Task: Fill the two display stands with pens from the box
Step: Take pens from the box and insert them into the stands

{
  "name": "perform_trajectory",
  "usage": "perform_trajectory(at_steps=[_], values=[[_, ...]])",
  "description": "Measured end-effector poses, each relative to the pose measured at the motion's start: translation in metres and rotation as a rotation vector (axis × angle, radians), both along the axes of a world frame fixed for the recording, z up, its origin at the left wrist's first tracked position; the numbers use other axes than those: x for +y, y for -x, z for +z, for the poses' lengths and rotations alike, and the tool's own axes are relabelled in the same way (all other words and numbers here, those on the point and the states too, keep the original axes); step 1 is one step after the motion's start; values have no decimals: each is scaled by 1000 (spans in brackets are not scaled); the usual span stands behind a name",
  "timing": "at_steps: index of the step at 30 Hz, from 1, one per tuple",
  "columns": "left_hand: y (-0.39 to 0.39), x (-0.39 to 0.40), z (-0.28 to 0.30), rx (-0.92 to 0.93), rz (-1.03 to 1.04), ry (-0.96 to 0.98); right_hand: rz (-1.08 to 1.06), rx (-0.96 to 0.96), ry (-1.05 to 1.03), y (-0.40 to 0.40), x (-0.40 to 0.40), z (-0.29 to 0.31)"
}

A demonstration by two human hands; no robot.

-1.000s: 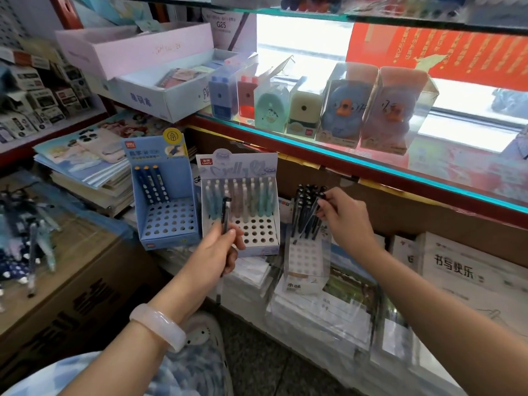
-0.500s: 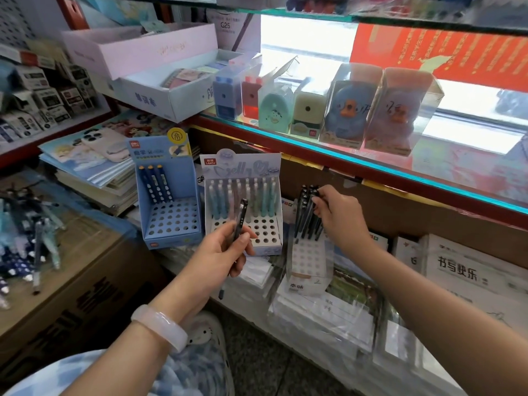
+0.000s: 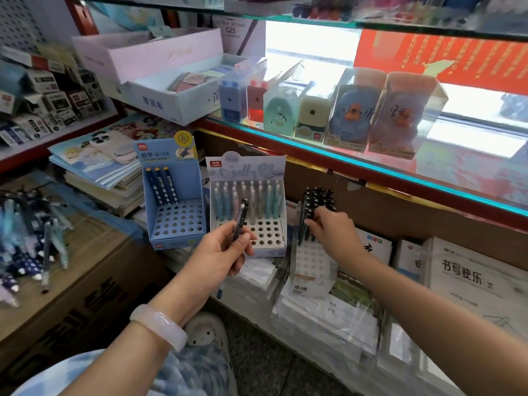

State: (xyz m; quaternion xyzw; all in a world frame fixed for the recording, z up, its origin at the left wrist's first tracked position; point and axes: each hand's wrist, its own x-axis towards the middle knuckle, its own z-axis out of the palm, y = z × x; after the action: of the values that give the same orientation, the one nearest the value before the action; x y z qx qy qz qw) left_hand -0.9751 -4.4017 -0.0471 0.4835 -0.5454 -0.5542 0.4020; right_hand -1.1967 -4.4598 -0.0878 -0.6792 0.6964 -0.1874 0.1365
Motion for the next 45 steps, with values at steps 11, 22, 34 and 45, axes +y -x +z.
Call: perform_trajectory(at_steps=[11, 22, 34, 45], values=[[6, 2, -4, -60, -36, -29, 317, -690, -176, -66, 30, 70], [8, -3, -14, -253, -95, 119, 233, -651, 10, -49, 32, 86], [-22, 0, -17, -1228, -280, 291, 31, -96, 371, 30, 14, 34], [-20, 3, -14, -1247, -352, 268, -17, -11, 136, 7, 9, -1]])
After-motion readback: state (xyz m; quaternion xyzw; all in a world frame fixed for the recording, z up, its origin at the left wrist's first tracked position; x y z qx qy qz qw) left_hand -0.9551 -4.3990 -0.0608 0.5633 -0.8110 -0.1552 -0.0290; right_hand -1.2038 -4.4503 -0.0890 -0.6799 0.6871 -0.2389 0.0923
